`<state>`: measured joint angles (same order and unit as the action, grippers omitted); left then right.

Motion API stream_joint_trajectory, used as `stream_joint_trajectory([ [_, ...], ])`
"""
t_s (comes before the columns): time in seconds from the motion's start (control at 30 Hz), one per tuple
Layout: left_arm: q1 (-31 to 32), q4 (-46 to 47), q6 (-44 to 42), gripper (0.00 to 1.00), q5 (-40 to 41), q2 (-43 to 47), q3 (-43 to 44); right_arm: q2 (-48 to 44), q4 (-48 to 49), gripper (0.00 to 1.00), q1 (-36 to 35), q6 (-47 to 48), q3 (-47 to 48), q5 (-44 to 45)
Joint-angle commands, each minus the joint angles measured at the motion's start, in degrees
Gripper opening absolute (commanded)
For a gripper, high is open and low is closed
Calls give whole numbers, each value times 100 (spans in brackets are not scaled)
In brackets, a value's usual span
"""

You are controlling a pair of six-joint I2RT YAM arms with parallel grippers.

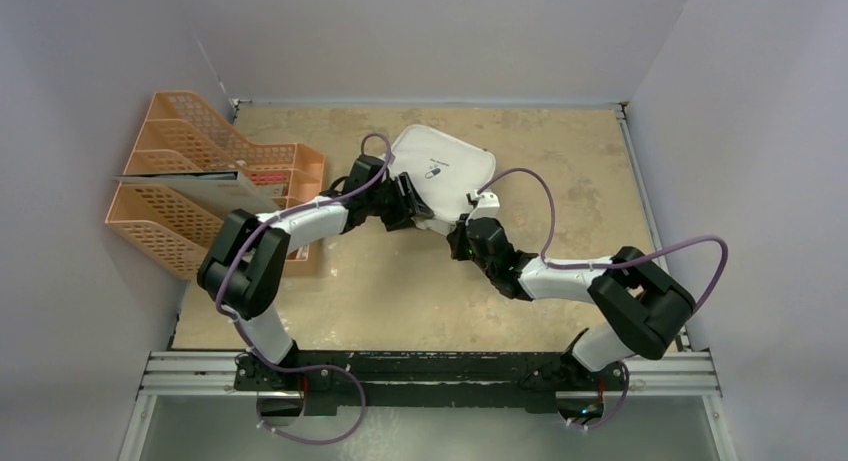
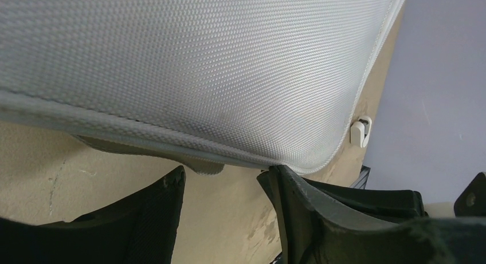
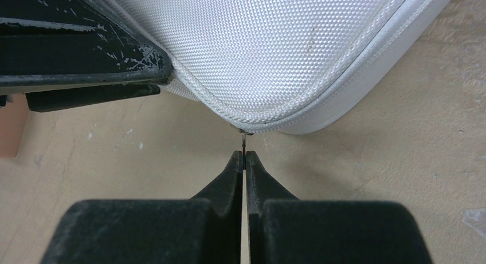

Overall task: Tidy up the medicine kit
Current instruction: Zip the medicine box at the center of the board.

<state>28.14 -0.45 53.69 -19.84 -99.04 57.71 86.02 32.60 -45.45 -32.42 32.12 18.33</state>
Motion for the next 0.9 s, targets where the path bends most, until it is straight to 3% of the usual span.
stream_joint_trajectory([
  [0.0,25,315,179,55,-67,232,58,117,-65,0,-60,-74,96,22],
  [0.17,34,335,390,55,312,652,-76,125,-88,0,-95,-106,184,21],
  [0.5,76,777,835,54,261,-120,-97,170,-138,0,-148,-88,211,65],
  [0.77,69,-447,-166,20,910,-357,293,99,-1659,0,-112,-42,426,1011],
  [0.87,69,-992,-683,15,1148,-469,507,27,-1799,0,-14,70,417,1265],
])
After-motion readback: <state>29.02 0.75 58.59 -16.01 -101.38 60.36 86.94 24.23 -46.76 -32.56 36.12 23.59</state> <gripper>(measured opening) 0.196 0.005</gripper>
